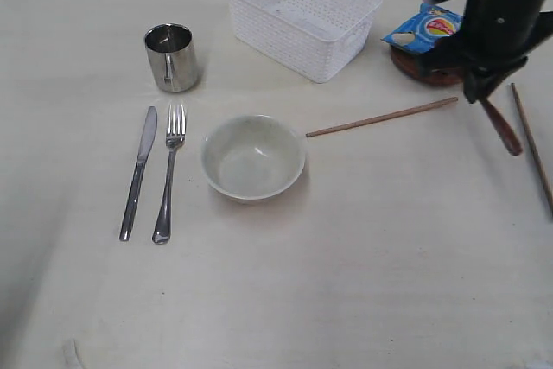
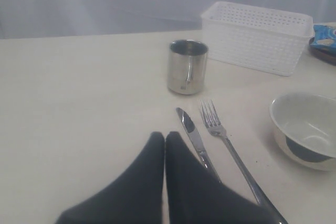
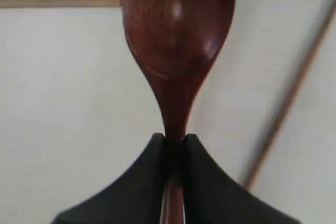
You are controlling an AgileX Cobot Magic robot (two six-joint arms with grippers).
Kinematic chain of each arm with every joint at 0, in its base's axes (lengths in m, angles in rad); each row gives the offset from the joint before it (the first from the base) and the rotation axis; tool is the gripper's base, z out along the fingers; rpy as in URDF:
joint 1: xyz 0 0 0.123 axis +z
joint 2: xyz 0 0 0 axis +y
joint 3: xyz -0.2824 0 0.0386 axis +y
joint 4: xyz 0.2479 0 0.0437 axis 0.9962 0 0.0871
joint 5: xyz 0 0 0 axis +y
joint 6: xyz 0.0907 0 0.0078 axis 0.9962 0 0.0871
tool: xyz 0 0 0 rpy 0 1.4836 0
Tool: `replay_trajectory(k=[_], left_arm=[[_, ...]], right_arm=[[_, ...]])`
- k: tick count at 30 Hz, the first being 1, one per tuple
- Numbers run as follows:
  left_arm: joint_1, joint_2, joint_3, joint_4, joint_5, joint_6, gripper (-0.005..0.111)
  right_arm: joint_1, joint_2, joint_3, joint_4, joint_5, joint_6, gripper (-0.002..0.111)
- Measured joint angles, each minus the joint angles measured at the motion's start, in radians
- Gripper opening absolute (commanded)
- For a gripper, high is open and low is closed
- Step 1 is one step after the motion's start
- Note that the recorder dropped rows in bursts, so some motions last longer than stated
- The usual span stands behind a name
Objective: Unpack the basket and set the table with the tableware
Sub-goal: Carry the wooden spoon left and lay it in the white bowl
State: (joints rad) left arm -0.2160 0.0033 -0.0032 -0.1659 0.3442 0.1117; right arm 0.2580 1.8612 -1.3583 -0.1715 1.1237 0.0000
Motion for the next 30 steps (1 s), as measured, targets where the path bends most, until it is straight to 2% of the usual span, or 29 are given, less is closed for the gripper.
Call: replay_trajectory(k=[5, 9, 14, 18, 30], left_arm=[[0.0, 0.0, 0.0, 0.0, 0.0, 0.0, 0.0], [0.0, 0.0, 0.0, 0.0, 0.0, 0.0, 0.0], [0.0, 0.0, 0.0, 0.0, 0.0, 0.0, 0.0], [0.0, 0.0, 0.0, 0.0, 0.0, 0.0, 0.0], [0.0, 0.0, 0.0, 0.0, 0.0, 0.0, 0.0]], right_arm=[[0.159, -0.006, -0.084, 0.177, 0.066, -0.073, -0.001], [0.328, -0.006, -0.186, 0.19, 0.079, -0.071, -0.001], [0.489, -0.004, -0.228, 0.172, 0.084, -0.056, -0.001], [0.525, 0.03, -0.219, 0.172, 0.092, -0.044, -0.001], [0.526, 0.053, -0.099, 0.231, 0.098, -0.027, 0.0]])
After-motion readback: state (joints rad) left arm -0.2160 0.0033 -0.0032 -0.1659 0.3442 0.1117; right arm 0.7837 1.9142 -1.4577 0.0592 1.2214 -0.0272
